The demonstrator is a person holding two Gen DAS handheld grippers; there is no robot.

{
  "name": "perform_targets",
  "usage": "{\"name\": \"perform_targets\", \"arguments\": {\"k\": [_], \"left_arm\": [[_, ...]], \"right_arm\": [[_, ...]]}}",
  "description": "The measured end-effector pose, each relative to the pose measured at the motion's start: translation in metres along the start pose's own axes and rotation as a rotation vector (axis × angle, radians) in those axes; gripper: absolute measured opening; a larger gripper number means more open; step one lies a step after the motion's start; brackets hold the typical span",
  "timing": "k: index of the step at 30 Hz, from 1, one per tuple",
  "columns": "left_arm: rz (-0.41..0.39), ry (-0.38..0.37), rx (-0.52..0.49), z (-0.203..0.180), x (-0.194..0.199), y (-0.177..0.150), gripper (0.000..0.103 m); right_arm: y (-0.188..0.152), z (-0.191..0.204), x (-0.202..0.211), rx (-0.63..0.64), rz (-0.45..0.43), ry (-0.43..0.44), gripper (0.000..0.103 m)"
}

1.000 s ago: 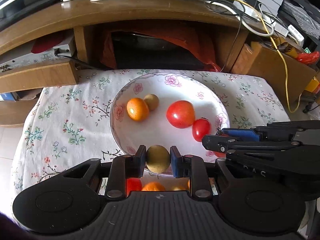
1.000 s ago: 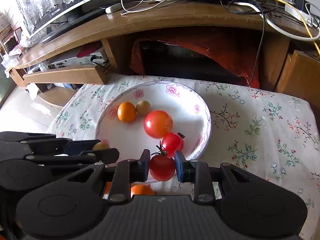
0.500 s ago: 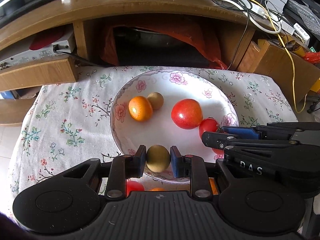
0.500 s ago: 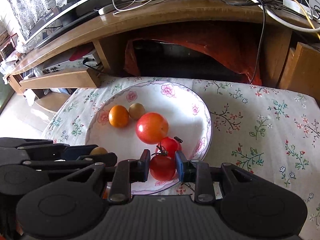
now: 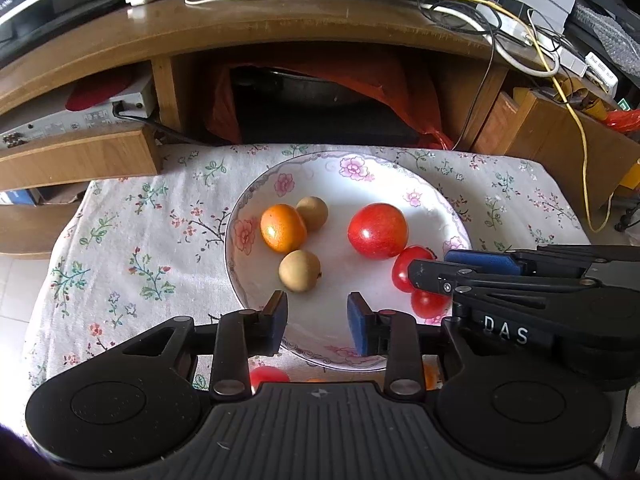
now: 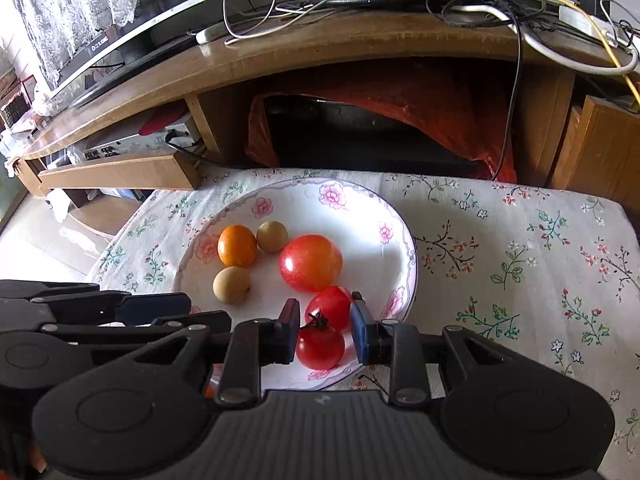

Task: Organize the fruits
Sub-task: 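Open both tools to drop the kiwi and tomato into the bowl, then move both tools back toward the remaining orange and tomato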

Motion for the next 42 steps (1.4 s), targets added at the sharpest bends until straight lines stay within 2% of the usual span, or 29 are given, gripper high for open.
{"name": "perform_targets", "arguments": {"k": [21, 35, 42], "left_arm": [[-0.032, -0.011, -0.012, -0.005, 0.037, -0.011, 0.042], [0.013, -0.014, -0.004, 0.000, 0.050, -0.040, 0.042], [0.039, -0.034, 0.017, 0.008, 0.042, -0.042, 0.054]], "right_arm": [[-0.005, 0.015, 0.039, 0.009, -0.029, -0.020, 0.020], [-0.039, 0.036, 0.047, 0.034, 0.047, -0.026, 0.020], [-0.043, 0.031, 0.044, 0.019, 0.058, -0.027, 0.021]]}}
Point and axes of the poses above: each gripper's, at about its wrist camera, not at the fingertips, and x roughly against the way its jaws point, z to its left, y to its top, the point moved 5 cm from there along -x, roughly the way its jaws point, and after that the axes turned 4 degrees about -y, right-handed, at the moved point
